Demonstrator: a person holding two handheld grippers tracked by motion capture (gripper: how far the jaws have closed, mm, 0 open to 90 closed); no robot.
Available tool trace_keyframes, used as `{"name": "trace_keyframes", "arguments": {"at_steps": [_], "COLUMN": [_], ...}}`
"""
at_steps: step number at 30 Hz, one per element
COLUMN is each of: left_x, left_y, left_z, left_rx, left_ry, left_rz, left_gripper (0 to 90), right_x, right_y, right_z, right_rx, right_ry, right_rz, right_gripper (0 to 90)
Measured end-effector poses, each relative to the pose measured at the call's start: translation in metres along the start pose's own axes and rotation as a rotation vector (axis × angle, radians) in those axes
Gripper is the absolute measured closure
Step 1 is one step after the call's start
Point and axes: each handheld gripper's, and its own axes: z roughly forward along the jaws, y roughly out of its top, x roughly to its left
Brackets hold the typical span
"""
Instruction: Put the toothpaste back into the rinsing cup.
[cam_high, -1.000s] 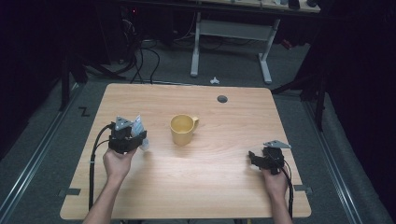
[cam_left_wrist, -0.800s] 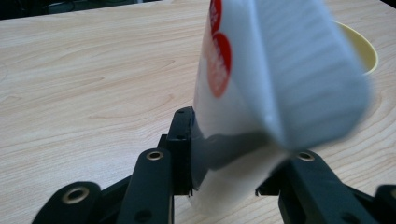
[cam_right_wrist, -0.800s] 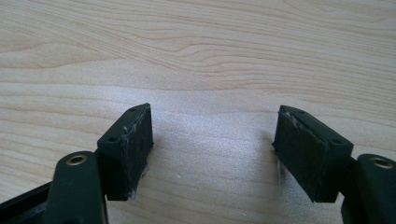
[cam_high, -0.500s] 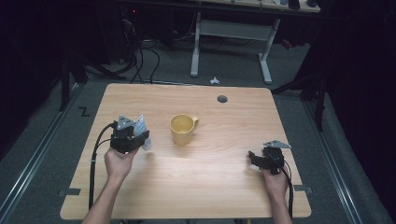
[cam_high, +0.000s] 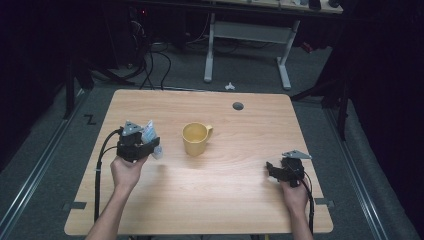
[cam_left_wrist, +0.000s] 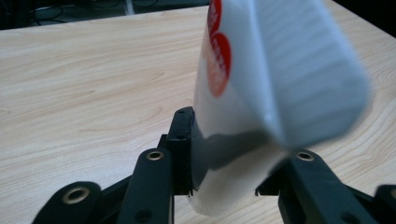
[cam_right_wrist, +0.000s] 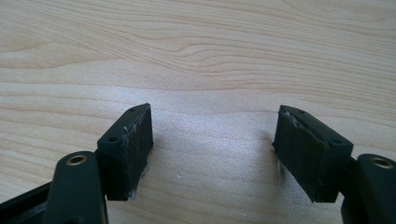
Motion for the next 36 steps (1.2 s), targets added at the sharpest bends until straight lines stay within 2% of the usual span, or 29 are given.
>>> {"name": "trace_keyframes", "arguments": {"at_steps": [9, 18, 28, 36], "left_x": [-0.004, -0.009, -0.018, -0.026], "left_y": [0.011, 0.030, 0.047, 0.058], "left_z": [-0.001, -0.004, -0.006, -0.004], "left_rx": [-0.001, -0.010, -0.029, -0.024], "left_ry": [-0.022, -0.055, -0.096, -0.123], "left_rz": [0.015, 0.027, 0.044, 0.065], "left_gripper": [66.2, 66.2, 66.2, 66.2], "right_x": [0.000, 0.000, 0.000, 0.000], "right_y": [0.000, 0.000, 0.000, 0.000], "right_z": [0.000, 0.000, 0.000, 0.000], "right_rx": [0.000, 0.000, 0.000, 0.000], "right_ry": [0.000, 0.000, 0.000, 0.001], "right_rz": [-0.001, 0.001, 0.000, 0.000], "right_gripper": [28.3, 28.3, 28.3, 28.3]}}
